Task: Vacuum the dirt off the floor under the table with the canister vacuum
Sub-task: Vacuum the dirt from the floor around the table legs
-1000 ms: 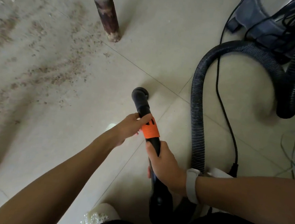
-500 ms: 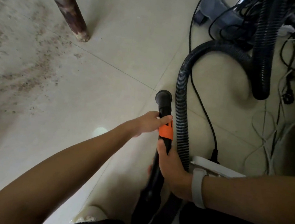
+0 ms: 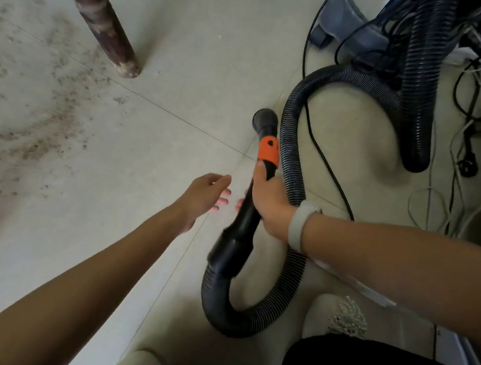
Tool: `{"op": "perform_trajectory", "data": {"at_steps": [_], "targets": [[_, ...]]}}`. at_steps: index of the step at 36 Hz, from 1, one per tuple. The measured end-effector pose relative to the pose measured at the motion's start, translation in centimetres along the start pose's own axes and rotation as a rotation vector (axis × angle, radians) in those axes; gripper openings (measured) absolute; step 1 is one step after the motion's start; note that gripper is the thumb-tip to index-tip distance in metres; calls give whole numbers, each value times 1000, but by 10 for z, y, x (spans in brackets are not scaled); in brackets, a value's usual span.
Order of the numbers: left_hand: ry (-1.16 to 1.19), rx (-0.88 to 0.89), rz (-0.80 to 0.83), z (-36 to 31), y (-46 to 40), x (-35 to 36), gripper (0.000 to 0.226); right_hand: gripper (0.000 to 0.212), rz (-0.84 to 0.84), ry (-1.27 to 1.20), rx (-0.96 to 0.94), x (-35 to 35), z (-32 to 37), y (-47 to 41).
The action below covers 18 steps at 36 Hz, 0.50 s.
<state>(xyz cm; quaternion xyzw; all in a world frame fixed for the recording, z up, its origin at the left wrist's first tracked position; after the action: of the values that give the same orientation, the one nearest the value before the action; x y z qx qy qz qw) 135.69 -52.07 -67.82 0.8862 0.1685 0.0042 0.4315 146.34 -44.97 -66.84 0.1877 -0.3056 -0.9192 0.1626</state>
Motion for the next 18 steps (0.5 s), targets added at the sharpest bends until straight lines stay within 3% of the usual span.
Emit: {"op": "perform_trajectory", "data": {"at_steps": [5,9,12,18], "targets": [[96,-38,190,21,18,8,52,28,33,-205,48,5,33,-25],[133,55,275,15,27,7,74,31,47,-218,60,9,45,-36],[41,106,235,11,31,1,67,33,43,-244,72,7,52,-47],[46,101,181,20,35,-14,33,47,102,-247,74,30,49,-53]]}}
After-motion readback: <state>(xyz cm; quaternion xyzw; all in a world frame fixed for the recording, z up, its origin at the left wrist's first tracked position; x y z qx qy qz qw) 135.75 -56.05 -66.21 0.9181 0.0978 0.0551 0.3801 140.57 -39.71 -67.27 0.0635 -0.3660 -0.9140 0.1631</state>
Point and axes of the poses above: each hand's wrist, its own y-axis away from the middle knuckle, its own x-axis out of the palm, z = x × y, the point moved 3 cm from there along -y, towards the middle knuckle, and after that the axes turned 6 degrees about -x, right-handed, at the moved point
